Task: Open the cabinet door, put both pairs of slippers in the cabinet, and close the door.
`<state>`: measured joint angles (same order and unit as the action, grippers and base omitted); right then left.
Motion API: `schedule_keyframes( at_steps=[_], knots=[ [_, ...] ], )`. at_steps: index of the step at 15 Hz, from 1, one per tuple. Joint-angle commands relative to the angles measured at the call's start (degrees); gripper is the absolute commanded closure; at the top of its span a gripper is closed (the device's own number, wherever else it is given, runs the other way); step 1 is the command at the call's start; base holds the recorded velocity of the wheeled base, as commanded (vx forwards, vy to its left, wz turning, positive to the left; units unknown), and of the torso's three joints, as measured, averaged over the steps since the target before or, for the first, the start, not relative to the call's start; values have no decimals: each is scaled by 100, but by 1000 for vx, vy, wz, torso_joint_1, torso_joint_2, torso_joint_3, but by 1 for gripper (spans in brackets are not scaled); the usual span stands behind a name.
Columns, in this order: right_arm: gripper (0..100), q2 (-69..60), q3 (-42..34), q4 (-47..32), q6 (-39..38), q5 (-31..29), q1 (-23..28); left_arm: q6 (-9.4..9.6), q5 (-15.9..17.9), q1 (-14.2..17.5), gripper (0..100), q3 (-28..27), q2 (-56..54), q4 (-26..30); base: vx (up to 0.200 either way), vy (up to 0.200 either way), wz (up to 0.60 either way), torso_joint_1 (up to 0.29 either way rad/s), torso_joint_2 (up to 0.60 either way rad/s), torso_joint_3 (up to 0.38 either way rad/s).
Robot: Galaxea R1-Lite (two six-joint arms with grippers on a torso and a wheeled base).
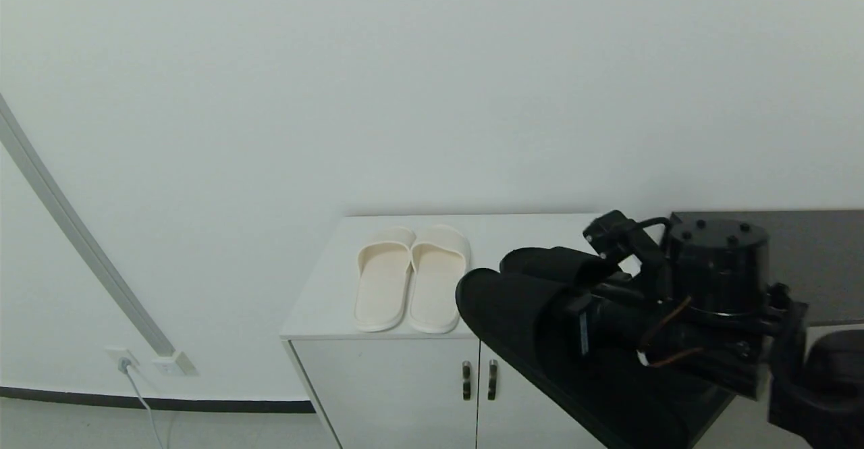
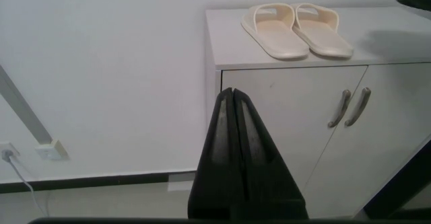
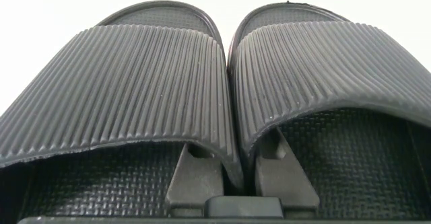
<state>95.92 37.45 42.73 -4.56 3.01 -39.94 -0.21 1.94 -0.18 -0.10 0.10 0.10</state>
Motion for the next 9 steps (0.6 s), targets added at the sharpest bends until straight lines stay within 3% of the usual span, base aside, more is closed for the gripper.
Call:
schedule_keyframes(
  at_steps=[1, 7, 9],
  knots=[
    [100, -987, -722, -10, 122, 428, -216, 3, 0, 1, 100, 1, -1, -1, 0, 0, 0, 0, 0, 0],
    [100, -917, -836, -10, 166, 472, -489, 3, 0, 1, 100, 1, -1, -1, 0, 0, 0, 0, 0, 0],
    [100, -908, -871, -10, 166, 472, -489, -6, 0, 1, 100, 1, -1, -1, -200, 0, 0, 5, -2, 2]
  ],
)
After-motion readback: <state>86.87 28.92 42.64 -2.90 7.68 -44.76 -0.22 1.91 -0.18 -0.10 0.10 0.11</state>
